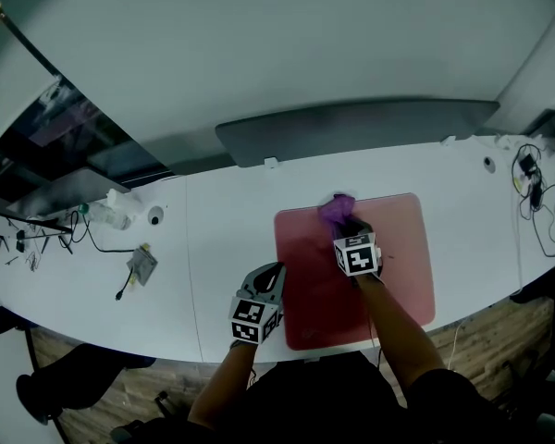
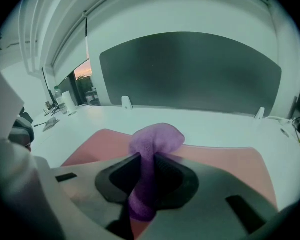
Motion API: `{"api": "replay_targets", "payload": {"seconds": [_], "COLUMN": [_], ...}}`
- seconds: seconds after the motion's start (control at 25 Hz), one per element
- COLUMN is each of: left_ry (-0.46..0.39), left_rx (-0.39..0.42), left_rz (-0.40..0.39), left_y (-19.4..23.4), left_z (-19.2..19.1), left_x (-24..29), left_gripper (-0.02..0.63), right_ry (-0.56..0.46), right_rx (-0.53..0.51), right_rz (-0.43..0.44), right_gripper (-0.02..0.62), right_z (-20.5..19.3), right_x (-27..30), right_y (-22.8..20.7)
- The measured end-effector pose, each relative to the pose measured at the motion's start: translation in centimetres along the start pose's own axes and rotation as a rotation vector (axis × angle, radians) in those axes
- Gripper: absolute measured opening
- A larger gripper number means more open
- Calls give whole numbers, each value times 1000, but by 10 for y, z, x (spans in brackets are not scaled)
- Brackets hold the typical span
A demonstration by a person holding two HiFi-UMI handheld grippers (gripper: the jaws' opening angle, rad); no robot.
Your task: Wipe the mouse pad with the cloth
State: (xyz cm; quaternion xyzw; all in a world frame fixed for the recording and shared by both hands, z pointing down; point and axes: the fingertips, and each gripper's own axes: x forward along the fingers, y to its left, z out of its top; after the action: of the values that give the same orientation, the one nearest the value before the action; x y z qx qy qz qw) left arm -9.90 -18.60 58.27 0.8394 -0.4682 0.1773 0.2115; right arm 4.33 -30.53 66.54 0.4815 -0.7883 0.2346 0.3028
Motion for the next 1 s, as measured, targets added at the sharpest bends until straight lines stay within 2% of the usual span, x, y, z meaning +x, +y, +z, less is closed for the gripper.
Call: {"api": "replay_targets", "payload": {"seconds": [0.32, 0.56, 0.8, 1.0], "left_ry": [13, 33, 53, 58], "left_rx": [30, 55, 151, 140], "left_rz": [-39, -66, -89, -114], "left_y": [-14, -27, -45, -53], "left_z": [4, 3, 3, 3], "left_x": [9, 15, 21, 28], "left_gripper": [21, 21, 21, 21], "right_ry": [1, 30, 50, 56], "right_rx": [-9, 14, 33, 96], "right_rz": [-69, -154, -208, -271], "right_gripper": [87, 87, 87, 87], "right_z": [-10, -19, -26, -30], "right_x": [-11, -21, -31, -43], "right_y": [-43, -84, -122, -155]}}
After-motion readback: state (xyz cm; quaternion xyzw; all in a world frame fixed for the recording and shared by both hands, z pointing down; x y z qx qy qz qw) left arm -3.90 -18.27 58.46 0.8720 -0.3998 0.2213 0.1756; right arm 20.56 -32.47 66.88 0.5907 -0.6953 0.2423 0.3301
